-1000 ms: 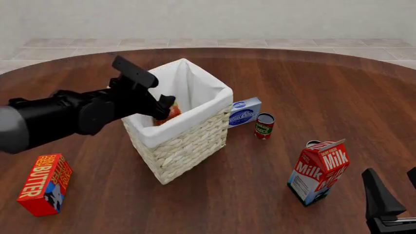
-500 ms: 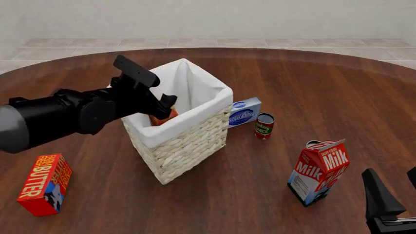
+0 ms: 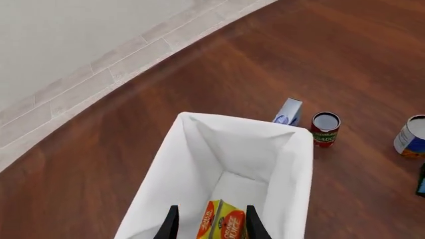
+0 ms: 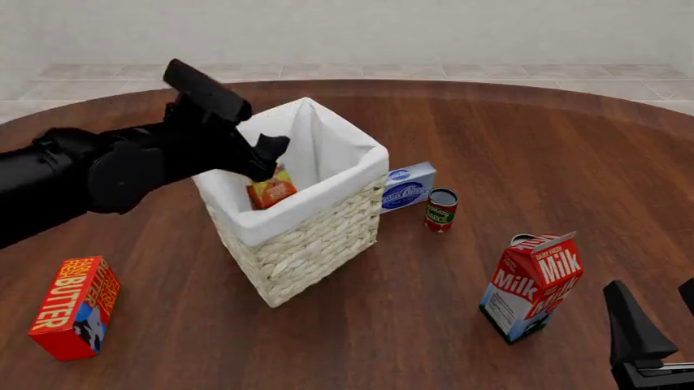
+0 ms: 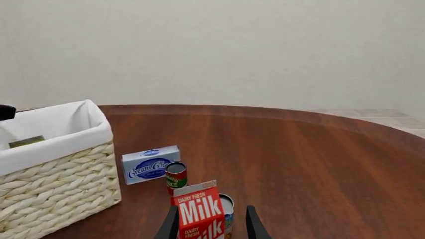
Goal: Pick up the orange juice, and put it in the basket.
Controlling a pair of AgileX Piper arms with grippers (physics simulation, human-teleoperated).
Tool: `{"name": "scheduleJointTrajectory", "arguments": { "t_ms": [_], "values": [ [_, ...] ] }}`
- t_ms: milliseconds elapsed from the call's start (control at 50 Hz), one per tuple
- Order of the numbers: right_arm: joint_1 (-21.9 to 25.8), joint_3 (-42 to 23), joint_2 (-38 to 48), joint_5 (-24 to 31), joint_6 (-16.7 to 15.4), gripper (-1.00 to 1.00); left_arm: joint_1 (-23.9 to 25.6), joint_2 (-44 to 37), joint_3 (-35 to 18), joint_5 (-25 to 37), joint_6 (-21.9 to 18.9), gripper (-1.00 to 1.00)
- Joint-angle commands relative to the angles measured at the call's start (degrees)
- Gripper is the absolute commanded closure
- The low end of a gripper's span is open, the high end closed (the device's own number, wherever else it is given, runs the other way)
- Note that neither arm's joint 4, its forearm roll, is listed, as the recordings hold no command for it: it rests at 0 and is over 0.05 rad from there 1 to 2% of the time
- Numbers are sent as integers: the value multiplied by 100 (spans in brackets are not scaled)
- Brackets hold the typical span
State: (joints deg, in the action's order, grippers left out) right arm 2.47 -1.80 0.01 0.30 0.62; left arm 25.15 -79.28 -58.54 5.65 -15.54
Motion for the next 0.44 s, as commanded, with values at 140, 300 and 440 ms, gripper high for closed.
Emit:
{"name": "scheduleJointTrajectory", "arguments": {
  "t_ms": [140,300,440],
  "values": [
    [9,0,0,-4,4,-100,187,1303,-717,972,-211,-100],
    [18,0,0,-8,0,-100,270,1724,-1139,1439,-392,-100],
    [30,0,0,-21,10,-100,333,1902,-1232,1588,-490,-100]
  ]
}}
